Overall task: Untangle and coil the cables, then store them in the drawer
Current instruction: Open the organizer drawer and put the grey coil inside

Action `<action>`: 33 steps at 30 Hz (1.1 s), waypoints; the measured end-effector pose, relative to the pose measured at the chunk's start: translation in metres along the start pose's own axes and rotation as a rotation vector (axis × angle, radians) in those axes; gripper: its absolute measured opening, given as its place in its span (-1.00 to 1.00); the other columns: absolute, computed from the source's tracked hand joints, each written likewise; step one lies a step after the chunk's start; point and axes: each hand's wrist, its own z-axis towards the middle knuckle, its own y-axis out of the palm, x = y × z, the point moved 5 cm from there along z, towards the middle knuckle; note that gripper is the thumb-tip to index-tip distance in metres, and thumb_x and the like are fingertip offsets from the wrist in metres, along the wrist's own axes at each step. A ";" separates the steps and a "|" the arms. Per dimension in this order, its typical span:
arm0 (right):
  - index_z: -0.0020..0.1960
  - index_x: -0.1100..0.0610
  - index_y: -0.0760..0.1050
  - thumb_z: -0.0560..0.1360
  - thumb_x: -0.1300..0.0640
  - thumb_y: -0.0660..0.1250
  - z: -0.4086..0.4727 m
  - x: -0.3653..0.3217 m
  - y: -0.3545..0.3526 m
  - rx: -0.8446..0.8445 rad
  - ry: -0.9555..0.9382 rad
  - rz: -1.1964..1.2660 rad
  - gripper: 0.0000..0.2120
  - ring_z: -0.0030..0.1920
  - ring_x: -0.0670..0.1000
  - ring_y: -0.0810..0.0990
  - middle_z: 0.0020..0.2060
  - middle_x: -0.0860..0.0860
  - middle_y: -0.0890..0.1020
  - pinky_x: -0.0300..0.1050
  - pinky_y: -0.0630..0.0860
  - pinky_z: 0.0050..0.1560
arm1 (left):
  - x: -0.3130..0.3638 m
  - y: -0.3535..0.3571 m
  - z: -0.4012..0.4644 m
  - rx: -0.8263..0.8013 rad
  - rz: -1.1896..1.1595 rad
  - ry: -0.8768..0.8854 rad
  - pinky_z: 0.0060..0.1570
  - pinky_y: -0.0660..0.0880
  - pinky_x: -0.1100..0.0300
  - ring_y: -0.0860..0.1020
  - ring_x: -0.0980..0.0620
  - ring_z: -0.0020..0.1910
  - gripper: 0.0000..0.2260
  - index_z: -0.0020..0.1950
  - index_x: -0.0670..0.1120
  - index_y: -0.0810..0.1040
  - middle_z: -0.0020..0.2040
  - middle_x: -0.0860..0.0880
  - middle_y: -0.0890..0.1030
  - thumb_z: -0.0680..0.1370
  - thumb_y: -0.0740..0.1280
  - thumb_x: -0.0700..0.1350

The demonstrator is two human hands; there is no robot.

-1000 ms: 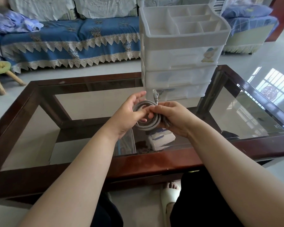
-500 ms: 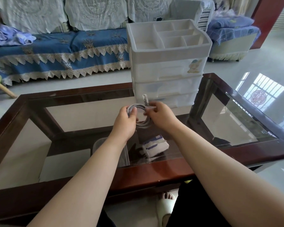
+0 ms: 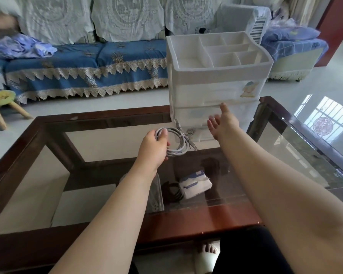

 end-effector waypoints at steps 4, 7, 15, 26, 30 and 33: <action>0.03 0.23 0.42 0.44 -0.18 0.38 0.002 0.000 -0.005 0.021 0.068 -0.138 -0.52 -0.25 -0.01 0.53 -0.18 0.07 0.49 -0.16 0.56 -0.31 | 0.004 -0.010 0.001 0.088 -0.048 0.047 -0.34 0.43 0.27 0.52 0.14 -0.21 -0.77 0.24 -0.05 0.47 -0.14 0.03 0.58 0.65 0.19 0.00; 0.11 0.19 0.36 0.48 -0.26 0.28 -0.004 -0.005 -0.012 -0.096 0.097 -0.375 -0.48 -0.21 0.03 0.59 -0.16 0.07 0.50 -0.12 0.53 -0.36 | 0.006 -0.022 0.002 0.182 -0.107 0.104 -0.21 0.49 0.22 0.57 0.11 -0.10 -0.79 0.26 0.04 0.43 -0.02 0.01 0.63 0.63 0.25 -0.02; -0.08 0.14 0.52 0.58 -0.09 0.11 -0.047 -0.056 0.007 0.093 -1.113 -1.550 -0.65 0.03 0.17 0.48 -0.06 0.06 0.54 -0.02 0.39 -0.05 | 0.010 -0.021 0.001 0.162 -0.259 0.021 -0.43 0.46 0.26 0.58 0.09 -0.26 -0.93 0.09 0.01 0.46 -0.05 0.03 0.64 0.62 0.26 -0.05; -0.07 0.08 0.43 0.46 0.02 0.29 -0.015 -0.062 0.026 -0.169 -0.869 -1.759 -0.86 -0.19 0.09 0.55 -0.17 0.05 0.60 -0.11 0.46 -0.26 | 0.009 -0.032 0.003 0.168 -0.340 -0.051 -0.38 0.49 0.21 0.57 0.01 -0.15 -0.79 -0.05 -0.02 0.48 0.00 0.01 0.62 0.67 0.14 0.04; 0.18 0.03 0.38 0.43 0.08 0.43 -0.013 -0.063 0.018 -0.390 -0.681 -1.641 -0.61 -0.08 0.06 0.61 0.07 -0.01 0.57 -0.11 0.58 -0.22 | 0.019 -0.029 0.002 0.088 -0.550 -0.060 -0.29 0.53 0.13 0.60 -0.03 -0.15 -0.79 -0.09 -0.07 0.49 0.02 -0.08 0.60 0.68 0.13 -0.13; 0.43 -0.02 0.16 0.41 0.05 0.49 -0.025 -0.056 0.014 -0.548 -0.574 -1.698 -0.28 0.10 0.07 0.49 0.27 0.05 0.44 -0.14 0.54 -0.12 | 0.029 -0.021 -0.002 0.003 -0.685 -0.029 -0.25 0.57 0.14 0.63 -0.05 -0.11 -0.78 -0.04 -0.11 0.52 -0.03 -0.08 0.62 0.65 0.10 -0.26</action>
